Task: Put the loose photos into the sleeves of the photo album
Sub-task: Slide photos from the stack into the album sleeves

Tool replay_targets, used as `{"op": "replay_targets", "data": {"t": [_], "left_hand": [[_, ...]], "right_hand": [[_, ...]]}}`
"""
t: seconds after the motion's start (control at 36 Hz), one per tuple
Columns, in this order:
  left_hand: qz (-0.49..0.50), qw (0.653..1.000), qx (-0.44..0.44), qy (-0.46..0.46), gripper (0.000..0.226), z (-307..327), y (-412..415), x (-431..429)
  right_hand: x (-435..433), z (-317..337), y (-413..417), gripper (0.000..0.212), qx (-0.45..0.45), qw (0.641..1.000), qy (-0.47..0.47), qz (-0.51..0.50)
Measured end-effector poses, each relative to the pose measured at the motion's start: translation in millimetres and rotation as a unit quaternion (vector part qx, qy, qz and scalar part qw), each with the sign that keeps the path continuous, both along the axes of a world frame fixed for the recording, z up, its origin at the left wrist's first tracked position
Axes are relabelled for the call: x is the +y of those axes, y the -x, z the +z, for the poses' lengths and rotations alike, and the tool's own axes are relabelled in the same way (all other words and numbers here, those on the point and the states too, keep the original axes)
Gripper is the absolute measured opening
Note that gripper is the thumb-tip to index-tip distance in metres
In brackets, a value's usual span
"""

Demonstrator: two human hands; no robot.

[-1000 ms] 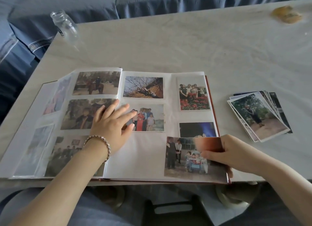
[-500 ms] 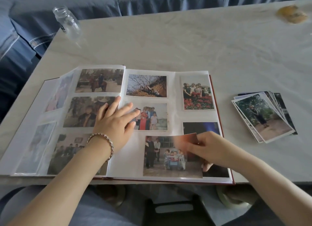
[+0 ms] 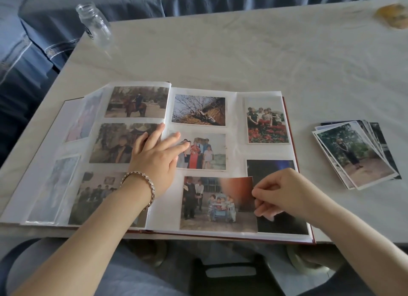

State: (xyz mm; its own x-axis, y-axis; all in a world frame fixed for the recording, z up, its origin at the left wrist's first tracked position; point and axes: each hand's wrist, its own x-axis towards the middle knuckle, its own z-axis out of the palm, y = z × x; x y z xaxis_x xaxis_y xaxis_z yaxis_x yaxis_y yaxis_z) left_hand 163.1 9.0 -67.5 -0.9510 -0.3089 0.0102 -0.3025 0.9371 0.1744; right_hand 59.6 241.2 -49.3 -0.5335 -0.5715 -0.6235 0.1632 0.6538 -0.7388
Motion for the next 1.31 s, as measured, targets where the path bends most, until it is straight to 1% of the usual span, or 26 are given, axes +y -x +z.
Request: {"op": "replay_targets", "data": {"t": [0.06, 0.25, 0.33, 0.39, 0.47, 0.58, 0.72, 0.81, 0.86, 1.08, 1.11, 1.19, 1.25, 1.31], "left_hand": [[0.005, 1.000, -0.002, -0.003, 0.043, 1, 0, 1], [0.012, 1.000, -0.023, -0.002, 0.045, 4, 1, 2], [0.010, 1.000, -0.017, -0.004, 0.045, 4, 1, 2], [0.010, 1.000, -0.012, -0.007, 0.045, 5, 1, 2], [0.012, 1.000, -0.016, -0.003, 0.045, 4, 1, 2], [0.012, 1.000, -0.015, -0.002, 0.045, 5, 1, 3], [0.016, 0.999, -0.031, 0.002, 0.046, 6, 2, 4], [0.018, 0.999, -0.031, 0.000, 0.046, 7, 2, 4], [0.019, 0.999, -0.036, 0.003, 0.046, 7, 2, 4], [0.018, 0.999, -0.027, 0.001, 0.046, 6, 2, 4], [0.017, 1.000, -0.023, 0.002, 0.045, 5, 2, 4], [0.012, 1.000, -0.010, 0.002, 0.044, 4, 1, 3], [0.013, 1.000, -0.015, 0.002, 0.045, 4, 1, 4], [0.015, 1.000, -0.023, 0.004, 0.046, 5, 2, 4]], "right_hand": [[-8, -1, -4, 0.009, 0.004, 1.000, 0.001, 0.002], [-30, -6, -12, 0.013, -0.032, 0.999, -0.004, 0.013], [-31, -1, -10, 0.015, -0.059, 0.998, -0.021, 0.010], [-30, 2, -10, 0.016, -0.050, 0.998, -0.034, -0.007], [-28, 1, -14, 0.017, -0.007, 0.999, -0.039, -0.029], [-27, -6, -24, 0.015, 0.079, 0.996, -0.037, -0.031], [-28, -9, -34, 0.017, 0.212, 0.975, -0.062, -0.030], [-28, -9, -38, 0.016, 0.264, 0.962, -0.068, -0.014], [-27, -10, -39, 0.013, 0.281, 0.957, -0.069, -0.006], [-27, -11, -39, 0.006, 0.262, 0.964, -0.046, -0.009], [-28, -11, -39, 0.010, 0.255, 0.966, -0.043, -0.008], [-29, -12, -38, 0.021, 0.217, 0.976, -0.028, -0.014], [-30, -13, -37, 0.020, 0.175, 0.984, -0.017, -0.022], [-30, -14, -35, 0.013, 0.121, 0.992, 0.003, -0.037]]}}
